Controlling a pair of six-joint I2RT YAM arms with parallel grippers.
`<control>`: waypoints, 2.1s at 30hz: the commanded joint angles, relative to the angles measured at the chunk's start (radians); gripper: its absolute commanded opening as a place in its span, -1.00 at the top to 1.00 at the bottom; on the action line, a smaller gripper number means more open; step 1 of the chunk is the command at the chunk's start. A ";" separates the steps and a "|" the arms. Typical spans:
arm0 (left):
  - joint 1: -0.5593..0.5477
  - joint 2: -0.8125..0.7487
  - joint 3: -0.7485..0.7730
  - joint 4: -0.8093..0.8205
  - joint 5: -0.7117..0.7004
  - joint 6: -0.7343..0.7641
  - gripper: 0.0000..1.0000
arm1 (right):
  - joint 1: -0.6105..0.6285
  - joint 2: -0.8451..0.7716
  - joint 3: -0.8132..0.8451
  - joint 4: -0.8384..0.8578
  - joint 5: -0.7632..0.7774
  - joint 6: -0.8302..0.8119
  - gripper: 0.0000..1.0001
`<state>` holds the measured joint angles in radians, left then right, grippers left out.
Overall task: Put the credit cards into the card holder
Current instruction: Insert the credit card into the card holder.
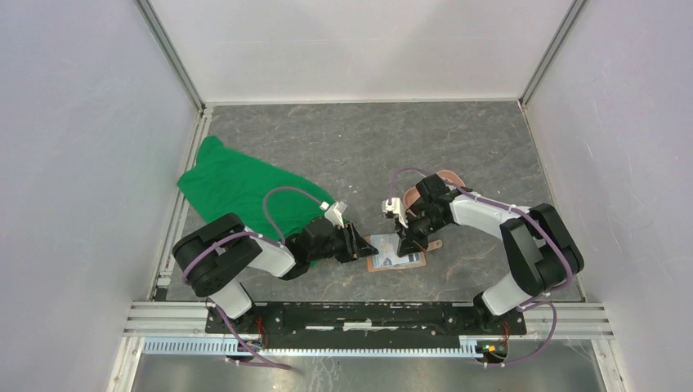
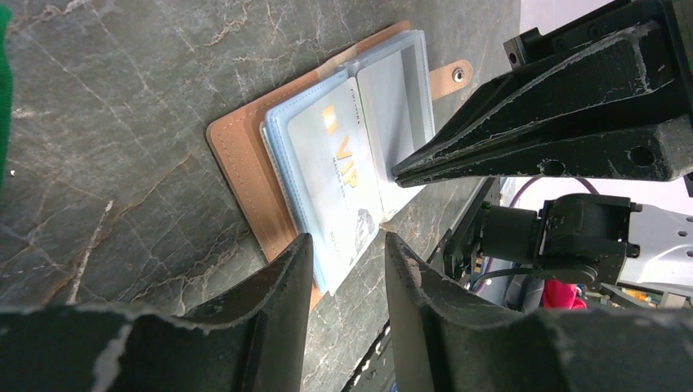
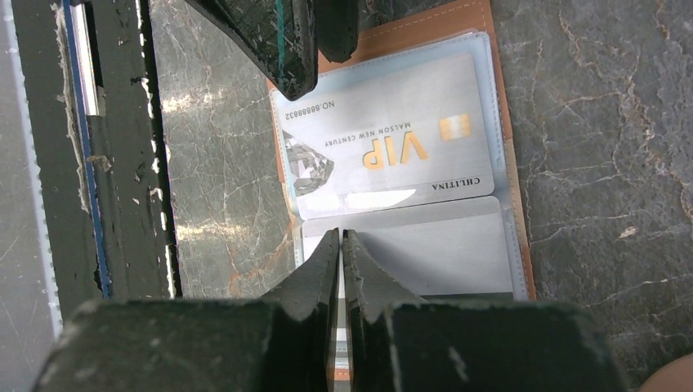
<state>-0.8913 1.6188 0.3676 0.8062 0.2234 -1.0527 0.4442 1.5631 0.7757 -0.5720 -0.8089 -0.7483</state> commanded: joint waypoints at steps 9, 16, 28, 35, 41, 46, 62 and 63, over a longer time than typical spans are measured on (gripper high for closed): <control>0.000 0.018 0.033 0.030 0.030 0.002 0.11 | -0.002 0.032 0.012 -0.009 0.056 -0.009 0.80; -0.003 0.027 0.037 0.040 0.037 0.001 0.11 | -0.004 0.034 0.013 -0.010 0.056 -0.009 0.79; -0.009 -0.002 0.057 -0.056 0.006 0.037 0.05 | -0.005 0.042 0.014 -0.015 0.059 -0.011 0.79; -0.014 0.001 0.062 -0.050 0.014 0.037 0.04 | -0.007 0.048 0.016 -0.017 0.059 -0.011 0.78; -0.015 0.013 0.059 -0.011 0.033 0.020 0.04 | -0.007 0.048 0.016 -0.019 0.059 -0.012 0.79; -0.015 0.028 0.050 0.076 0.066 -0.015 0.04 | -0.008 0.049 0.017 -0.019 0.059 -0.013 0.79; -0.015 0.064 0.045 0.252 0.114 -0.080 0.05 | -0.035 0.002 0.028 -0.054 -0.004 -0.049 0.73; -0.015 0.066 0.047 0.257 0.116 -0.081 0.04 | -0.039 -0.004 0.028 -0.059 -0.012 -0.056 0.72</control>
<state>-0.9009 1.6764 0.4049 0.9684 0.3153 -1.0882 0.4274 1.5867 0.7879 -0.5961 -0.8349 -0.7559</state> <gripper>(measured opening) 0.477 0.128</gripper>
